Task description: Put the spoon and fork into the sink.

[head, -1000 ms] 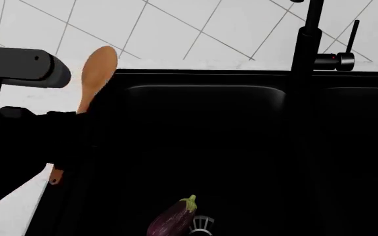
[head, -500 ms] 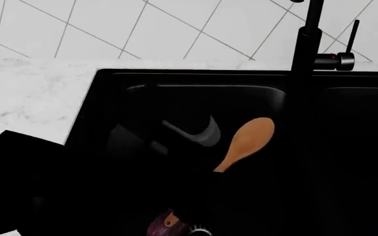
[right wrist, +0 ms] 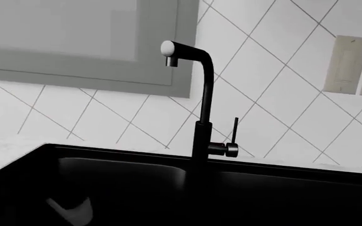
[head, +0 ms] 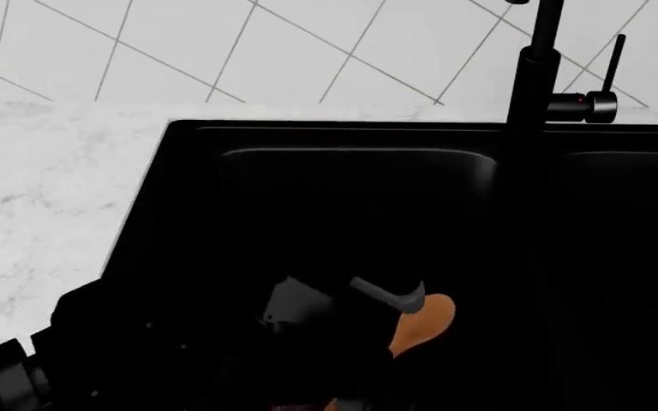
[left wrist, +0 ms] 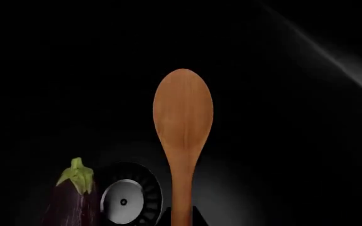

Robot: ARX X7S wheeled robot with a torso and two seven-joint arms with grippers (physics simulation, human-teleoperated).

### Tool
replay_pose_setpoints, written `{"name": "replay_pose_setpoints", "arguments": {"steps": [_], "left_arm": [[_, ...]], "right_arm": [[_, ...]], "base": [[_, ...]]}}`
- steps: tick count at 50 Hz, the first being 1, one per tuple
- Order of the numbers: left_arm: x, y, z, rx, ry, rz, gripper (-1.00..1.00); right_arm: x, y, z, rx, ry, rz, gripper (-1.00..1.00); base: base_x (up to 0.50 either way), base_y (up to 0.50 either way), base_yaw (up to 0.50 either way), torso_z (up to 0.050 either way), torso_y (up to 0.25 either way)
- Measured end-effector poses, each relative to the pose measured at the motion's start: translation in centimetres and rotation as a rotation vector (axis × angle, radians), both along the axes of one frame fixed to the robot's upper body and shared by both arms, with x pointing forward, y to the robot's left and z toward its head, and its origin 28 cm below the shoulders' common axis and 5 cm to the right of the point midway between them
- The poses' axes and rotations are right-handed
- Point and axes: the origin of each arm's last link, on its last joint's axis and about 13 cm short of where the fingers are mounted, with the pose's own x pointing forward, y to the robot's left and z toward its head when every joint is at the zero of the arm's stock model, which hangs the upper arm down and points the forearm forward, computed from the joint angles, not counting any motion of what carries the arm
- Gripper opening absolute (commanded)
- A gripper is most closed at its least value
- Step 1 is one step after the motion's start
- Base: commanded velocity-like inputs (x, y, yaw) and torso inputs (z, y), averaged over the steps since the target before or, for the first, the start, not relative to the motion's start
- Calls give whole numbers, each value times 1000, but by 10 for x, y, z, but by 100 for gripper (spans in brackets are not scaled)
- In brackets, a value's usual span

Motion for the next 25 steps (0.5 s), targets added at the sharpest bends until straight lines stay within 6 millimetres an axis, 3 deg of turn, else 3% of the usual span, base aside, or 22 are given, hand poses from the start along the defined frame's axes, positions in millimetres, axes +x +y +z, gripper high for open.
{"name": "replay_pose_setpoints", "arguments": {"steps": [14, 15, 25], "left_arm": [[8, 12, -27, 104, 45, 68, -100], [9, 13, -27, 105, 47, 69, 100], [12, 13, -25, 93, 50, 69, 100]], "right_arm": [[-1, 1, 1, -3, 2, -3, 100], [-1, 1, 1, -4, 2, -3, 100], [-1, 1, 1, -6, 3, -4, 100]], "base": [[0, 0, 0, 0, 0], [0, 0, 0, 0, 0], [0, 0, 0, 0, 0]]}}
